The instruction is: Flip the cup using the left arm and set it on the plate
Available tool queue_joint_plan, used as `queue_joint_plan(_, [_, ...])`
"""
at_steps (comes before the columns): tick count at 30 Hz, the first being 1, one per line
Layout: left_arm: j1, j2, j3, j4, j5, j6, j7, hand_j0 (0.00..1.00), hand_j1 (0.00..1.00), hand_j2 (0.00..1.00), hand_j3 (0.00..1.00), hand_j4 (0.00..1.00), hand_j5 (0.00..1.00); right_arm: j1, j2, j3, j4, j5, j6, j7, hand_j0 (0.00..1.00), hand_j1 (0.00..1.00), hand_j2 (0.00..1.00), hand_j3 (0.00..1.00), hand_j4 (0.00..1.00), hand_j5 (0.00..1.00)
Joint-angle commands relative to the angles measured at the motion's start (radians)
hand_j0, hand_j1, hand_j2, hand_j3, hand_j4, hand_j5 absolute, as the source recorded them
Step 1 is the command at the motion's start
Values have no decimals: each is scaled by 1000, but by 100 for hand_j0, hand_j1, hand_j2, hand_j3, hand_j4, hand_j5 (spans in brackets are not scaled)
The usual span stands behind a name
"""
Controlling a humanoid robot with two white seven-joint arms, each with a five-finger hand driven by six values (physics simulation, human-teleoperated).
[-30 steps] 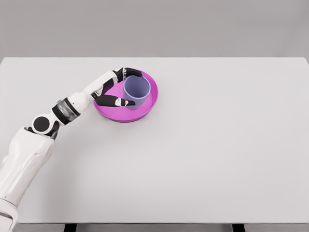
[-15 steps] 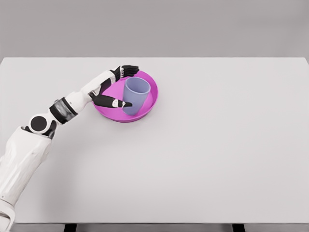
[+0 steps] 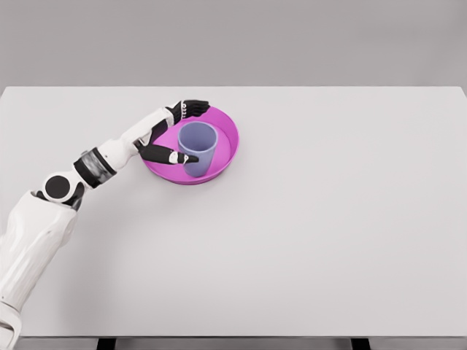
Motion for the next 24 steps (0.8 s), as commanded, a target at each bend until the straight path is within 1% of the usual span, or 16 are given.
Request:
queue_joint_plan(1, [0, 13, -3, -1, 7, 1, 0, 95, 95, 95, 95, 95, 95, 0, 0, 1, 0, 0, 0, 0, 100, 100, 100, 100, 100, 100])
queue_joint_plan(16, [5, 16, -11, -4, 2, 1, 0, 99, 99, 99, 99, 99, 99, 0, 0, -1, 0, 0, 0, 0, 100, 100, 100, 100, 100, 100])
queue_joint_plan(24, [9, 82, -9, -4, 2, 1, 0, 100, 100, 100, 100, 100, 100, 0, 0, -1, 0, 0, 0, 0, 100, 100, 100, 100, 100, 100])
